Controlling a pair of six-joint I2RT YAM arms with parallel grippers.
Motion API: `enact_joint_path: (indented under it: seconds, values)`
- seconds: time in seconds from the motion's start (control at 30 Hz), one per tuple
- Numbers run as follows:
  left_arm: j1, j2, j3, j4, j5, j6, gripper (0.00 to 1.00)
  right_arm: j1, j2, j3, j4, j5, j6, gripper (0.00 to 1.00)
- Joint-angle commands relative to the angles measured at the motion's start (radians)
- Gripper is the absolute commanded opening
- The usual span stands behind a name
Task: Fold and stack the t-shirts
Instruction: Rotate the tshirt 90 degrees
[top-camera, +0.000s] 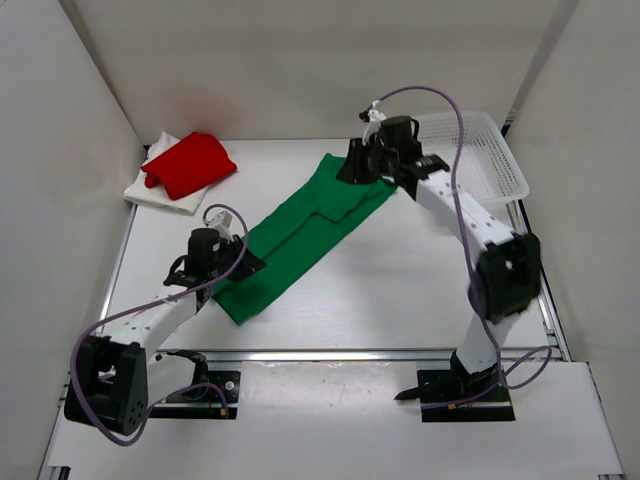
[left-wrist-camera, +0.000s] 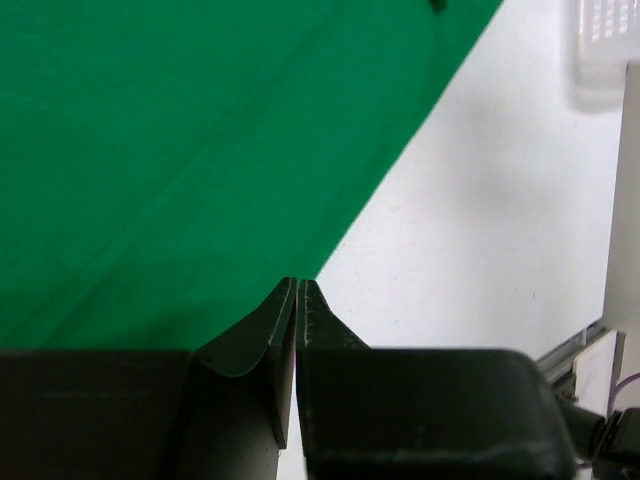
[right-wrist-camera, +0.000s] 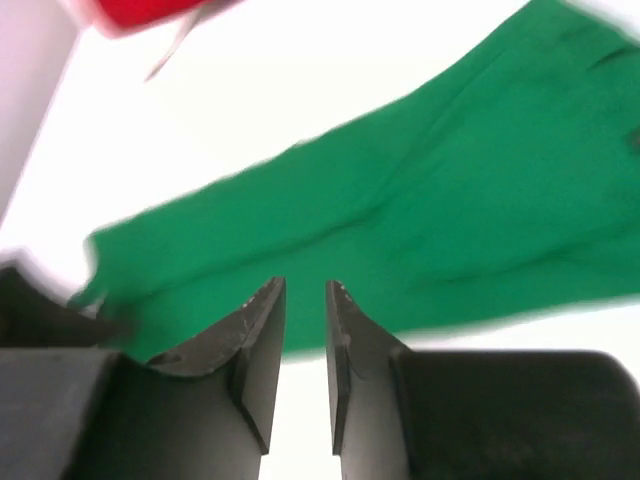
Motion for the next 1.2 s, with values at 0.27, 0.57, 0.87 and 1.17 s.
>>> enact_joint_path:
  seconds: [0.27, 0.57, 0.87, 1.17]
  values:
    - [0.096, -0.079, -0.183, 0.012, 0.075, -0.018, 0.12, 0.047, -0.293, -0.805, 0.459, -0.057, 0.130, 0.22]
    - [0.088, -0.250, -0.349, -0.096, 0.077, -0.032, 0.11, -0.079, -0.046, -0.674, 0.496, -0.074, 0.136, 0.16]
    - [0.084, -0.274, -0.423, -0.123, 0.114, -0.059, 0.10, -0.168, 0.248, -0.306, 0.333, -0.076, 0.137, 0.14]
    - [-0.039, -0.360, -0.386, -0.148, 0.134, -0.122, 0.15, -0.198, 0.555, 0.484, -0.174, -0.006, -0.002, 0.15]
